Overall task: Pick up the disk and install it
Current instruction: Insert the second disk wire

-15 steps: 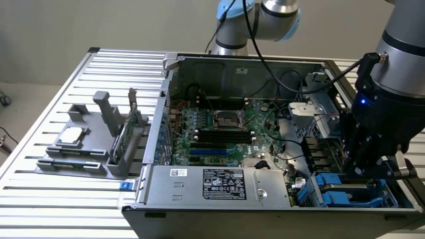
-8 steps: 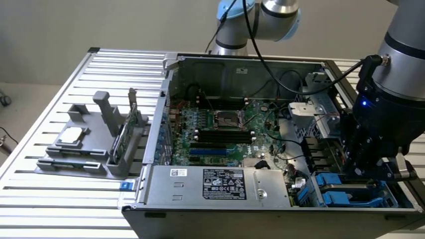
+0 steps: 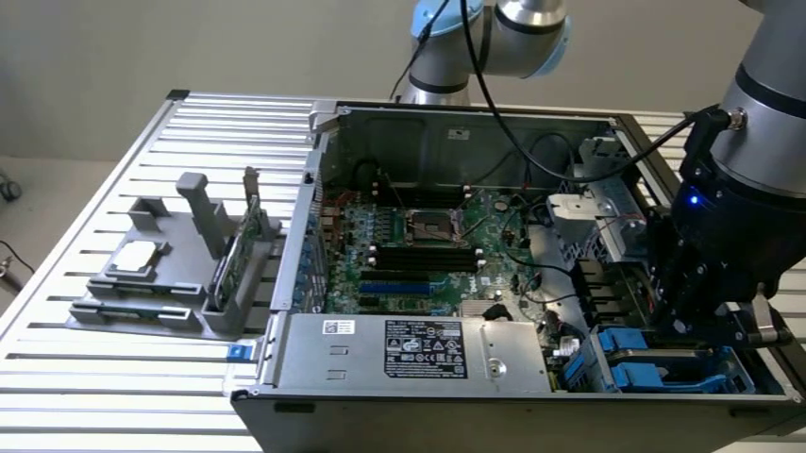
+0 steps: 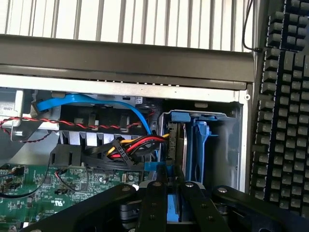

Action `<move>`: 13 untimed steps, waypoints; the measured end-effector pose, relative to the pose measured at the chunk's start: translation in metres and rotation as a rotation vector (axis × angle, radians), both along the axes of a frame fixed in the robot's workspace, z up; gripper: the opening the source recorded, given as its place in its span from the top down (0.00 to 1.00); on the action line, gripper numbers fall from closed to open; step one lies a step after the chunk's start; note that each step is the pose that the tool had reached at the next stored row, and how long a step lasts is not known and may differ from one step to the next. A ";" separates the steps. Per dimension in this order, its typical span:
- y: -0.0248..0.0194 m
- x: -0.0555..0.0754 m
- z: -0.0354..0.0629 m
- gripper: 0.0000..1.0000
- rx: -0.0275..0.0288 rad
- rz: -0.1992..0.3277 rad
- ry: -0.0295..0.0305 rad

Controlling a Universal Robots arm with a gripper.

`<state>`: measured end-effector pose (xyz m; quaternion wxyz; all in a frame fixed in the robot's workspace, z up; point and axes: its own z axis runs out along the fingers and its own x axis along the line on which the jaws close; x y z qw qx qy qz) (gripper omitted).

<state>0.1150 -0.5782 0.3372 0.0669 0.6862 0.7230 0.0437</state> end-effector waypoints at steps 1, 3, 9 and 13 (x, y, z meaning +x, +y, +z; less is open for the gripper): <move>-0.0007 0.000 0.0000 0.84 0.0032 0.000 0.0000; -0.0023 0.000 -0.0001 0.84 0.0096 0.000 0.0000; -0.0066 0.000 -0.0005 0.84 0.0280 0.000 0.0000; -0.0067 0.000 -0.0007 0.84 0.0370 0.000 0.0000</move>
